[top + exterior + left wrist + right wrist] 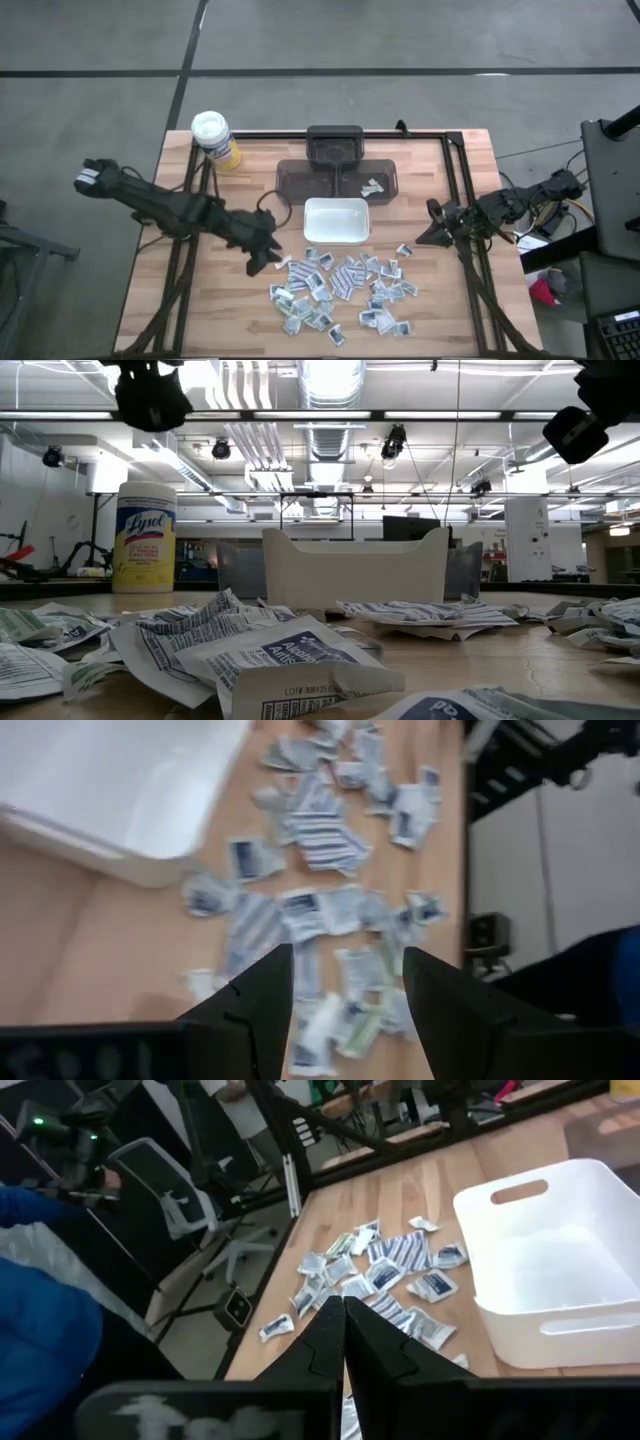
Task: Pick & Place First Aid Supplies
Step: Put the green bandage into the bottom right black bin
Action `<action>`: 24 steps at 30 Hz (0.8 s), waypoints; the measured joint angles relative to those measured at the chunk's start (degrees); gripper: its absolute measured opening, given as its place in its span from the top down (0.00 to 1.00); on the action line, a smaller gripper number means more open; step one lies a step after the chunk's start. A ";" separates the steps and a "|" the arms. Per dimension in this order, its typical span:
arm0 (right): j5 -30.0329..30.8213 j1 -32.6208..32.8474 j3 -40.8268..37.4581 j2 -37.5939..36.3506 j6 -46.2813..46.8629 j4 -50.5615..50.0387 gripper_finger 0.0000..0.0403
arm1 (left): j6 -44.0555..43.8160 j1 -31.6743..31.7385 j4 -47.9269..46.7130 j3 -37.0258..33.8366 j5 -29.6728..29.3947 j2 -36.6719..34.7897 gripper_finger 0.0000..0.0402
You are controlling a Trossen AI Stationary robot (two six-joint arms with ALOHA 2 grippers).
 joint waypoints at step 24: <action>0.66 -0.02 -10.25 -12.95 -5.64 4.17 0.98 | -24.06 -14.44 0.44 4.59 -0.26 17.14 0.54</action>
